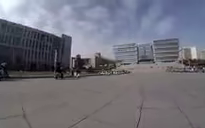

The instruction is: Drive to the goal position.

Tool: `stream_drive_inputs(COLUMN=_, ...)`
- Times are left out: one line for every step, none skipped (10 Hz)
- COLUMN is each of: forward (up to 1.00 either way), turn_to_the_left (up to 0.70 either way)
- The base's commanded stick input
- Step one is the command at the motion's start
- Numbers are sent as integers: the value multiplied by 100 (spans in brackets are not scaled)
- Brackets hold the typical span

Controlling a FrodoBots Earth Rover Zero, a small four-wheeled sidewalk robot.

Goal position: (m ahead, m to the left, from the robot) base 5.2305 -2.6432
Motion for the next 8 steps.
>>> stream_drive_inputs(forward=85, turn_to_the_left=-19)
stream_drive_inputs(forward=85, turn_to_the_left=-24)
stream_drive_inputs(forward=85, turn_to_the_left=-29)
stream_drive_inputs(forward=85, turn_to_the_left=-33)
stream_drive_inputs(forward=85, turn_to_the_left=-25)
stream_drive_inputs(forward=85, turn_to_the_left=-13)
stream_drive_inputs(forward=85, turn_to_the_left=-2)
stream_drive_inputs(forward=85, turn_to_the_left=0)
